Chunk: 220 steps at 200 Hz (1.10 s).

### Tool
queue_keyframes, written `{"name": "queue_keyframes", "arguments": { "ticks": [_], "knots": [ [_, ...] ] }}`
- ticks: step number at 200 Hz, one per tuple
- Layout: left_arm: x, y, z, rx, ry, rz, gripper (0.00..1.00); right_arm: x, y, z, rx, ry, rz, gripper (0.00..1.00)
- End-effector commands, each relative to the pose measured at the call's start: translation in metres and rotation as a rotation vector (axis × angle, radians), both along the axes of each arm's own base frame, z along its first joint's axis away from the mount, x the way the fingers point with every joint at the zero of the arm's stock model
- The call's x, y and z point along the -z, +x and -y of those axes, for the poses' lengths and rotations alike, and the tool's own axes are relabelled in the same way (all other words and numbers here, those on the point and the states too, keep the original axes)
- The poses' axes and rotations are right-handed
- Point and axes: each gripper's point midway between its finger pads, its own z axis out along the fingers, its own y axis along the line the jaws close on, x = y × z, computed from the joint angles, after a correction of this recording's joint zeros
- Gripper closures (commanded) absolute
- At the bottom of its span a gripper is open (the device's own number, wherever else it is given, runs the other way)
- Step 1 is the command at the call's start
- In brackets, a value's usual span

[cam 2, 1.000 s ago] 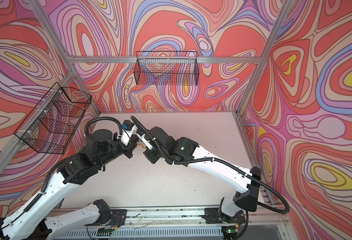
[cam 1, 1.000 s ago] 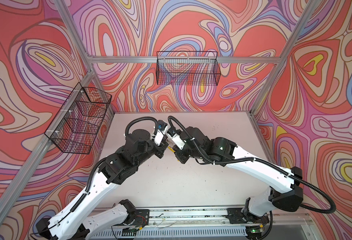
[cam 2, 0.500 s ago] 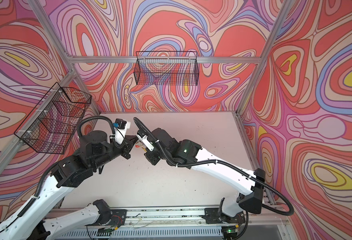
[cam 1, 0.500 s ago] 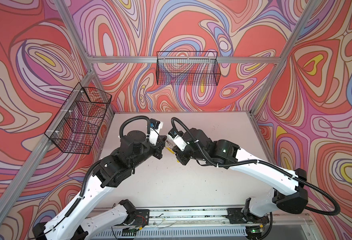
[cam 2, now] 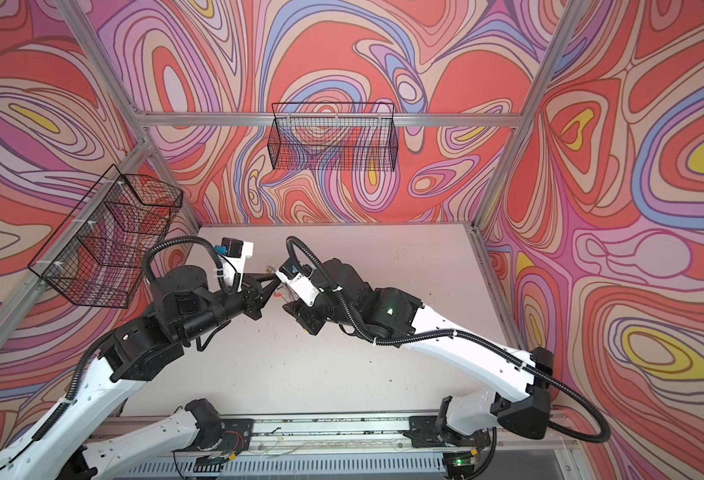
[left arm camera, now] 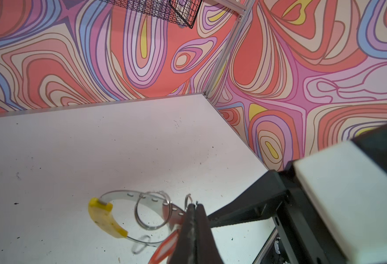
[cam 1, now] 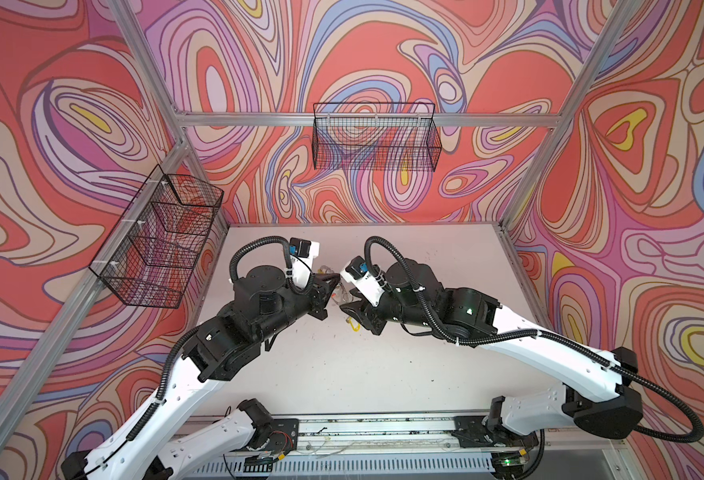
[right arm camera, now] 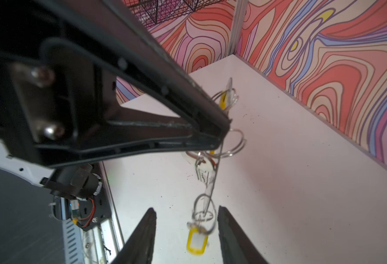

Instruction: Put the keys on the keyring

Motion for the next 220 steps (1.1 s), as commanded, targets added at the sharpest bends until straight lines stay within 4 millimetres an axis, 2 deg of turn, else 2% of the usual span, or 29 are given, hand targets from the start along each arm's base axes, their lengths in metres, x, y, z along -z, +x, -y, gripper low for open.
{"name": "queue_keyframes", "arguments": {
  "ticks": [1, 59, 112, 142, 179, 220],
  "knots": [
    [-0.014, 0.000, 0.003, 0.008, -0.080, 0.020, 1.00, -0.015, -0.007, 0.002, -0.029, 0.055, 0.025, 0.48],
    [-0.018, 0.003, 0.004, -0.010, -0.145, 0.004, 1.00, -0.034, 0.015, 0.005, 0.089, 0.114, 0.084, 0.40],
    [-0.021, 0.000, 0.009, 0.018, -0.165, -0.001, 1.00, -0.039, 0.040, 0.001, 0.170, 0.126, 0.122, 0.40],
    [-0.023, -0.004, 0.007, 0.025, -0.173, 0.002, 1.00, -0.037, 0.056, 0.006, 0.222, 0.146, 0.114, 0.42],
    [-0.025, -0.009, 0.003, 0.028, -0.184, 0.007, 1.00, -0.033, 0.059, 0.006, 0.221, 0.177, 0.095, 0.47],
    [-0.031, -0.009, 0.005, 0.037, -0.208, 0.014, 1.00, -0.022, 0.053, 0.003, 0.188, 0.178, 0.066, 0.62]
  ]
}}
